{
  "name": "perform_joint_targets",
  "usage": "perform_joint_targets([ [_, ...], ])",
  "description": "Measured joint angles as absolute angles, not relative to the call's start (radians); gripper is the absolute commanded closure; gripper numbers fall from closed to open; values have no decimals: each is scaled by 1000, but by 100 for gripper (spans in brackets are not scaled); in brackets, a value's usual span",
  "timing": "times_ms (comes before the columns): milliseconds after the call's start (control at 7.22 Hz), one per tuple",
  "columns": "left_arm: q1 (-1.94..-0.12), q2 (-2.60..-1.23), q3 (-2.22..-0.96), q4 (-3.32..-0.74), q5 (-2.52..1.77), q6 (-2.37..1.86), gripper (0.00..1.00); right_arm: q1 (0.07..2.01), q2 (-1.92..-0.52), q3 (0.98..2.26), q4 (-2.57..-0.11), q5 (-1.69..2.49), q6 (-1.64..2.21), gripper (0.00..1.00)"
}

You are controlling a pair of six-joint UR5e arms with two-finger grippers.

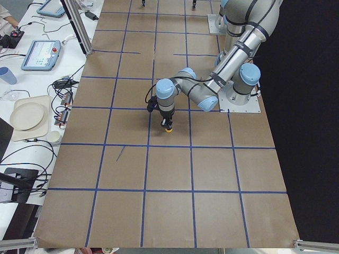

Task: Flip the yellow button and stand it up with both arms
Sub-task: 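Close the left gripper on the yellow button's body, then lift the yellow button with the left gripper and raise it toward center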

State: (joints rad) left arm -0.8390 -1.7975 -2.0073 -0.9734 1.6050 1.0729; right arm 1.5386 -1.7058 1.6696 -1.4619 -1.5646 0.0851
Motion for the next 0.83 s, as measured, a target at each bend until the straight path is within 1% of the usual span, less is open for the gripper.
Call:
perform_joint_targets([
  [139, -840, -1797, -2008, -974, 1608, 1072, 63, 1539, -1706, 1669, -1462, -1565, 85, 0],
  [277, -840, -1797, -2008, -973, 1610, 1073, 75, 1539, -1705, 1670, -1462, -1565, 85, 0],
  [416, -841, -1797, -2006, -971, 1611, 1074, 85, 1539, -1705, 1670, -1462, -1565, 85, 0],
  [831, -846, -1746, -1991, -1012, 1608, 1076, 93, 1539, -1706, 1670, -1462, -1565, 86, 0],
])
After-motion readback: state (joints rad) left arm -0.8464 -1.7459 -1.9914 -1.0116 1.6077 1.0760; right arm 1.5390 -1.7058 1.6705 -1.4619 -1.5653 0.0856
